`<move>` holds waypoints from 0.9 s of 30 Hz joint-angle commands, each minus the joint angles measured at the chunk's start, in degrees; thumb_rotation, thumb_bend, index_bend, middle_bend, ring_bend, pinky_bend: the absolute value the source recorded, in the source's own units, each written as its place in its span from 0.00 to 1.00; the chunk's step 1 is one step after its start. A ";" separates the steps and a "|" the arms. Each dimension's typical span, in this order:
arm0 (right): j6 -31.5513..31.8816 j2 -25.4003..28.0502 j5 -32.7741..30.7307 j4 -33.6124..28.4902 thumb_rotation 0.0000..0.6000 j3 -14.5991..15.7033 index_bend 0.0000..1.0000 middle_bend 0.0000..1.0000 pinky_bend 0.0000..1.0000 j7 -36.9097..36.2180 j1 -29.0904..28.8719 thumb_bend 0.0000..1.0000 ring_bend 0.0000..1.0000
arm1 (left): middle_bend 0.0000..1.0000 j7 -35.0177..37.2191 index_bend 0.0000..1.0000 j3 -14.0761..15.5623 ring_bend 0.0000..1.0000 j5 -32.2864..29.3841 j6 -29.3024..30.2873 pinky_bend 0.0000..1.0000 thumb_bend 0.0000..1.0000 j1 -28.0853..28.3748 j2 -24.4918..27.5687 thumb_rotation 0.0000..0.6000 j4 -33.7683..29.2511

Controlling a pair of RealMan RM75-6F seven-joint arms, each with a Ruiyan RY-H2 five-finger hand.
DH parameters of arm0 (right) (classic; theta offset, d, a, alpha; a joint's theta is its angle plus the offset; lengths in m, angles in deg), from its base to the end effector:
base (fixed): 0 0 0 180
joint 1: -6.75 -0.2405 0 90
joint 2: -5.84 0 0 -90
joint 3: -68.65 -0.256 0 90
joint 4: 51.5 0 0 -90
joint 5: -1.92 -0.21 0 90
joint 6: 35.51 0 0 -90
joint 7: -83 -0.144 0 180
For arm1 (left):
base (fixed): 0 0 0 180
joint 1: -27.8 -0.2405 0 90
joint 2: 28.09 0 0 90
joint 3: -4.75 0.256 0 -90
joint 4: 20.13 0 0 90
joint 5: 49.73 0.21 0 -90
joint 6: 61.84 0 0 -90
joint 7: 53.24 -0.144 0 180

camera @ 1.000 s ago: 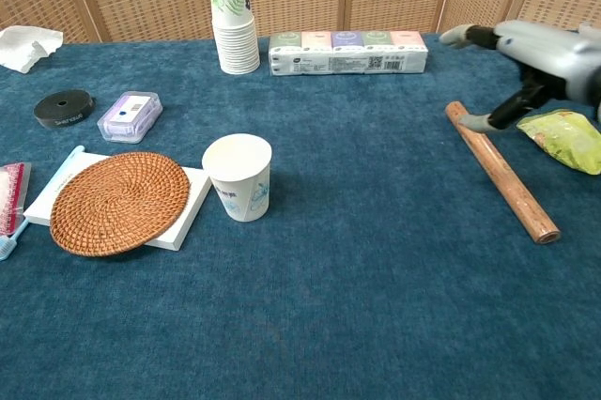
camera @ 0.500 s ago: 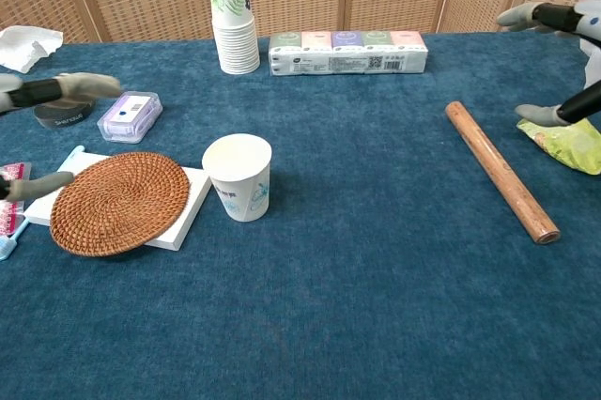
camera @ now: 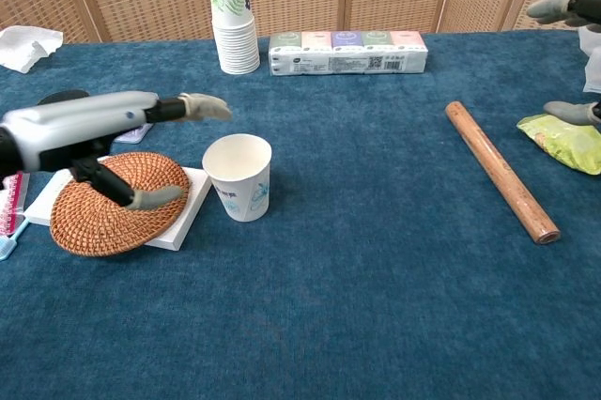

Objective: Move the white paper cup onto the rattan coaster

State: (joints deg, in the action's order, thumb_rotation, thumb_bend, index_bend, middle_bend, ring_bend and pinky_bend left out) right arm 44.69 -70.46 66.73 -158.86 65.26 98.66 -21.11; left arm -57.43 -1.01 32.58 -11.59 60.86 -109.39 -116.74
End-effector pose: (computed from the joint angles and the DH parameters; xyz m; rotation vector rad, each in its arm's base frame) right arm -0.1917 -0.2625 0.0710 1.4616 -1.1165 1.0574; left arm -0.1561 0.2680 -0.0097 -2.0665 -1.1698 -1.0343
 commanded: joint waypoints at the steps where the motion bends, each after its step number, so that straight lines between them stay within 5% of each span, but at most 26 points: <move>1: -0.27 0.36 0.40 -0.10 1.00 -0.10 0.00 0.00 0.00 -0.19 0.71 0.37 0.00 | 0.00 -2.51 0.00 -0.81 0.00 -2.23 -1.00 0.00 0.46 1.73 -2.32 0.93 1.44; 11: -1.47 1.23 1.80 -0.93 1.00 -0.53 0.00 0.00 0.00 -0.47 2.72 0.37 0.00 | 0.00 -6.37 0.00 -1.37 0.00 -6.01 -1.22 0.00 0.46 4.25 -6.15 0.92 4.03; 17: -2.32 1.64 2.22 -1.35 1.00 -1.17 0.00 0.00 0.00 -0.55 3.40 0.37 0.00 | 0.00 -6.12 0.06 -0.87 0.00 -5.89 0.23 0.11 0.46 4.61 -8.81 0.91 7.02; 21: -2.65 1.90 2.21 -1.50 1.00 -1.56 0.00 0.00 0.00 -0.65 3.94 0.37 0.00 | 0.00 -5.32 0.11 -0.66 0.01 -4.64 1.93 0.19 0.47 4.75 -11.09 0.99 9.85; 27: -3.35 2.29 2.32 -1.73 1.00 -2.04 0.00 0.00 0.00 -0.96 4.59 0.37 0.00 | 0.08 -3.51 0.18 -0.39 0.13 -3.49 3.19 0.38 0.48 5.14 -13.97 1.00 13.59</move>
State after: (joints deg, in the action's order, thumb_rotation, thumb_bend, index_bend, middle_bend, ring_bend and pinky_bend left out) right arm 41.37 -68.20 69.04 -160.56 63.25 97.74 -16.55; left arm -61.36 -1.48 28.73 -8.72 65.84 -122.85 -103.69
